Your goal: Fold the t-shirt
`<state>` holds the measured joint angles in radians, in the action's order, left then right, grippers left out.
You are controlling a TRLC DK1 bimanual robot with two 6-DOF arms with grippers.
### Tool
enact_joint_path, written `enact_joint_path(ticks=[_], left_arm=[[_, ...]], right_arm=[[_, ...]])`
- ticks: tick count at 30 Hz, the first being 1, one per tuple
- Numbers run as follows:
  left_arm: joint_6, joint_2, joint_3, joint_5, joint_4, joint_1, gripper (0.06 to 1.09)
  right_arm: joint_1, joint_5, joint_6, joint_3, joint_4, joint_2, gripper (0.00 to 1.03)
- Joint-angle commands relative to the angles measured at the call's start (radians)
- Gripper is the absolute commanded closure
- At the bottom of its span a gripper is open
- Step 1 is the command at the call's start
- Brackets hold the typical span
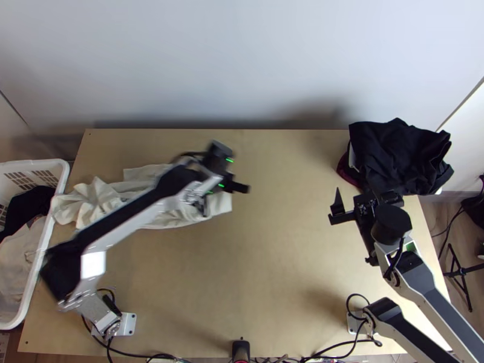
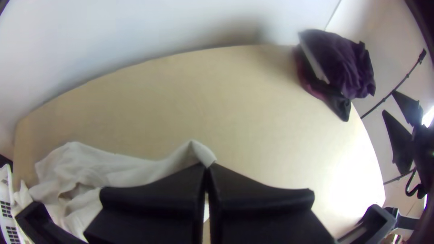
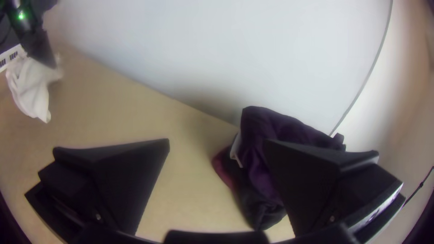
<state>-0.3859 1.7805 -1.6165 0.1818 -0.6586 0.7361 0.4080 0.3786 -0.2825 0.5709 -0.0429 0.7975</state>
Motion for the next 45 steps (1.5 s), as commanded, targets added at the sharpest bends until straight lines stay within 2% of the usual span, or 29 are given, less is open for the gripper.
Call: enact_joint_path(ticks=[1, 13, 20, 25, 26, 27, 28, 29, 30, 36, 45], left_arm=[[-0.007, 0.273, -0.171, 0.007, 0.048, 0.123, 1.05], [-0.007, 0.674, -0.665, -0.016, 0.039, 0.283, 1.05], [-0.008, 0.737, -0.695, -0.058, 0.149, 0.353, 1.05], [-0.048, 0.728, -0.695, -0.173, 0.182, 0.356, 1.03], [-0.05, 0.723, -0.695, -0.202, 0.18, 0.355, 0.95], [-0.051, 0.721, -0.695, -0.206, 0.178, 0.355, 0.74], [-0.053, 0.718, -0.695, -0.208, 0.169, 0.353, 0.4], [-0.053, 0.712, -0.694, -0.206, 0.157, 0.35, 0.13], [-0.053, 0.703, -0.694, -0.206, 0.149, 0.341, 0.1], [-0.048, 0.632, -0.668, -0.219, 0.068, 0.273, 0.1], [0.002, 0.476, -0.589, -0.216, -0.161, 0.197, 0.1]], right_arm=[[-0.041, 0.0, 0.008, -0.068, 0.037, -0.05, 0.07], [-0.144, -0.001, 0.02, -0.075, 0.015, -0.153, 0.07], [-0.21, -0.001, 0.023, -0.101, 0.009, -0.221, 0.07], [-0.252, -0.001, 0.045, -0.114, 0.009, -0.231, 0.07], [-0.253, -0.001, 0.049, -0.123, 0.011, -0.231, 0.07], [-0.255, -0.001, 0.057, -0.129, 0.014, -0.233, 0.07], [-0.255, -0.001, 0.065, -0.135, 0.014, -0.233, 0.07], [-0.255, -0.001, 0.072, -0.14, 0.015, -0.233, 0.07], [-0.255, -0.001, 0.078, -0.144, 0.015, -0.233, 0.07], [-0.248, -0.007, 0.086, -0.178, 0.043, -0.224, 0.07], [-0.207, -0.061, 0.114, -0.19, 0.049, -0.149, 0.07]])
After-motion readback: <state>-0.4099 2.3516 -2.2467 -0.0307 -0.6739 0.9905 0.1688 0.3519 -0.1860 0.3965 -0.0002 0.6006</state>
